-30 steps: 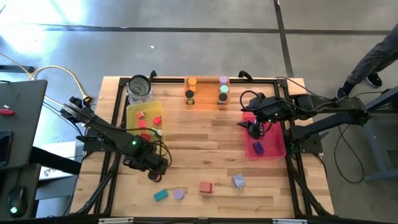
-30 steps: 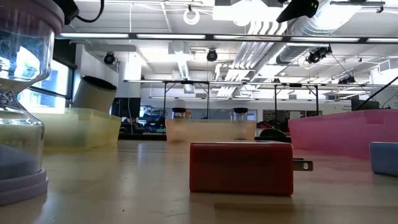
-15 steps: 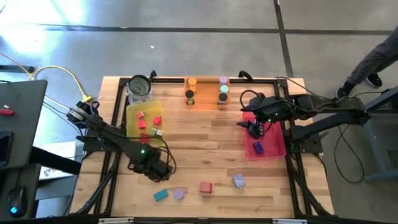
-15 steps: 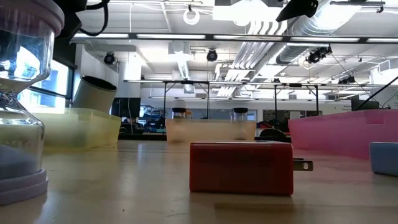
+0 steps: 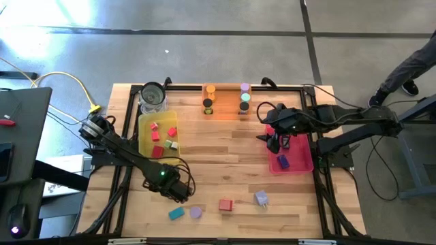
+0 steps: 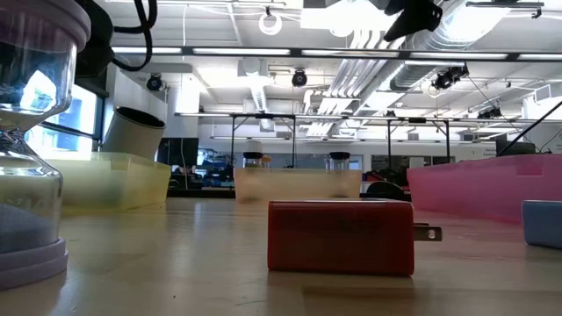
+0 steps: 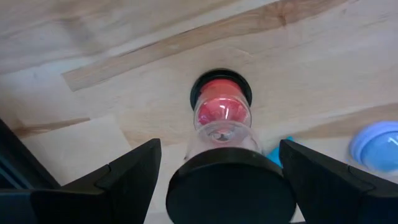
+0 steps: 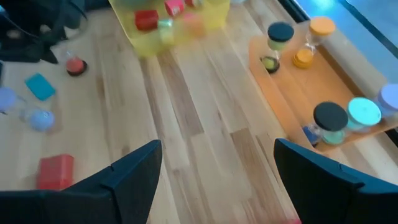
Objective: Pick & Place Office items
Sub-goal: Put the black hourglass in the orange bin, then put the blue charger in the yellow bin
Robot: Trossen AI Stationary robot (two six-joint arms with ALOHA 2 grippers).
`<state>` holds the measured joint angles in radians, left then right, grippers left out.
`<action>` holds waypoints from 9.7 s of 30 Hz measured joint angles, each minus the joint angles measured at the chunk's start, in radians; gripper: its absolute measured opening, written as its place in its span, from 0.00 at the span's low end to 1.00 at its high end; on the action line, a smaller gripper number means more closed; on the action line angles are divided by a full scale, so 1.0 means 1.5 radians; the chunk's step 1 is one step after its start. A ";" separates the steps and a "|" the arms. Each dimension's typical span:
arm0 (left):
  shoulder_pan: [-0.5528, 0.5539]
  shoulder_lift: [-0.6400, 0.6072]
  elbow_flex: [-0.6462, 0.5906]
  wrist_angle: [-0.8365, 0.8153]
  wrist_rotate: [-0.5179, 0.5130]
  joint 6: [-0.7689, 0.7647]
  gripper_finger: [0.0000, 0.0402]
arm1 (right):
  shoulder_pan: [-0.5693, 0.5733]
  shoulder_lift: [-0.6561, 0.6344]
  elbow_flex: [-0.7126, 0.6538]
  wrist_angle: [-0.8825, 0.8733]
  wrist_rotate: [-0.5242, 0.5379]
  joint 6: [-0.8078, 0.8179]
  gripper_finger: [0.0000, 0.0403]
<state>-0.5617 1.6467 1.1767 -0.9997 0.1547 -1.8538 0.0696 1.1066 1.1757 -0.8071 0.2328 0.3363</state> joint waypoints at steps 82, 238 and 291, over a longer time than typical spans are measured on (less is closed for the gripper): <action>0.720 0.279 0.542 -0.114 -0.038 1.295 0.48 | 0.002 -0.069 0.001 -0.061 0.020 0.158 0.74; -0.067 0.014 0.522 -0.376 -0.178 0.438 0.93 | 0.155 0.028 0.000 -0.132 -0.050 0.195 0.74; -0.130 0.040 0.523 -0.359 -0.248 0.493 0.93 | 0.331 0.372 0.000 -0.037 -0.215 0.728 0.74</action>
<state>-0.7560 1.7065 1.9614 -1.5388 -0.2171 -1.1141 0.5667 1.6649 1.1759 -0.8620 -0.0903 1.4281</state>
